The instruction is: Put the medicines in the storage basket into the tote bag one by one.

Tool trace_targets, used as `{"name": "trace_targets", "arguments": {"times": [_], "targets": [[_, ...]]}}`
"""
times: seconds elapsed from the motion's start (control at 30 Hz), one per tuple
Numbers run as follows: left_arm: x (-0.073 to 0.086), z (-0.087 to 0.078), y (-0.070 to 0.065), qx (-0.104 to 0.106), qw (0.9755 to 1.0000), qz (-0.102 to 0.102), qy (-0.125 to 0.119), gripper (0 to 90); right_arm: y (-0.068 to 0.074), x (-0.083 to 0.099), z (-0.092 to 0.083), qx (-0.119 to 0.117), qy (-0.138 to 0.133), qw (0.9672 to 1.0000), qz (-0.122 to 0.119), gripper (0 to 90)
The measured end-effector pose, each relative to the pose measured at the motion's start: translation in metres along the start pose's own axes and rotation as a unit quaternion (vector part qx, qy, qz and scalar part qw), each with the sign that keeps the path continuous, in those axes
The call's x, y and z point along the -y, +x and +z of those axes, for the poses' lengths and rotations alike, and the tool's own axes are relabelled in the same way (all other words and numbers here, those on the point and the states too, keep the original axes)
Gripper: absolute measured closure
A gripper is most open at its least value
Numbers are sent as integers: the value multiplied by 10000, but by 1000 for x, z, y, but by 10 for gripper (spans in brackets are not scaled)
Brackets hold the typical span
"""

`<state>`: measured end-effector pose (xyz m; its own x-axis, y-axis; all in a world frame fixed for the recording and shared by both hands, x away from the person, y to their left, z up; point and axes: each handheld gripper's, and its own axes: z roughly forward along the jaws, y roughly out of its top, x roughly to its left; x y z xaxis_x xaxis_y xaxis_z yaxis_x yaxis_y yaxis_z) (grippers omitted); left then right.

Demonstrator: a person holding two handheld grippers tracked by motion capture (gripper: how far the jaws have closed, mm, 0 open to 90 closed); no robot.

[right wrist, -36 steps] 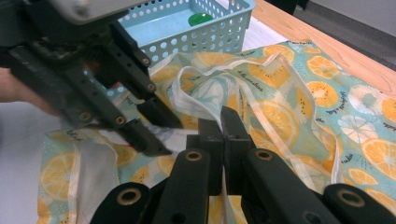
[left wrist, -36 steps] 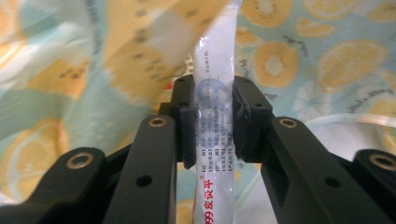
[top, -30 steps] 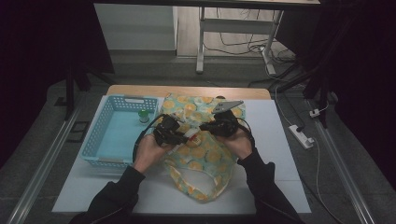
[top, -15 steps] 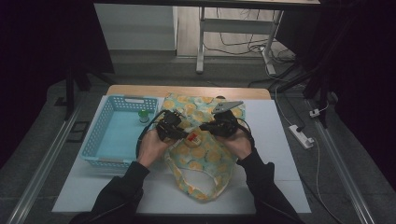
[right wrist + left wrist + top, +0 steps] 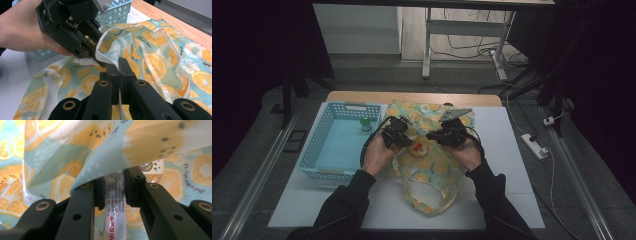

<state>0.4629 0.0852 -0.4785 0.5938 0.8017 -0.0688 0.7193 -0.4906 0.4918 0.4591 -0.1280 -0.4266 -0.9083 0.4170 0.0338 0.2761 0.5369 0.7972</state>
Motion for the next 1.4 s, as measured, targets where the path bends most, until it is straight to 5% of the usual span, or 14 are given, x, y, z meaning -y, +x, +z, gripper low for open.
{"name": "trace_targets", "arguments": {"times": [0.33, 0.6, 0.83, 1.4], "targets": [[2, -9, -2, -118, 9994, 260, -202, 595, -1, 0, -1, 20, -20, 10000, 7, 897], [11, -24, 2, 262, 9976, 419, -494, 421, -1, 1, 0, 10, -19, 10000, 16, 897], [19, -35, 10, 802, 9940, 329, -667, 285, -1, 0, 0, 1, -11, 10000, 11, 897], [39, -60, 33, 974, 9907, 105, -943, 35, -1, 0, -1, 2, -7, 10000, 4, 897]]}}
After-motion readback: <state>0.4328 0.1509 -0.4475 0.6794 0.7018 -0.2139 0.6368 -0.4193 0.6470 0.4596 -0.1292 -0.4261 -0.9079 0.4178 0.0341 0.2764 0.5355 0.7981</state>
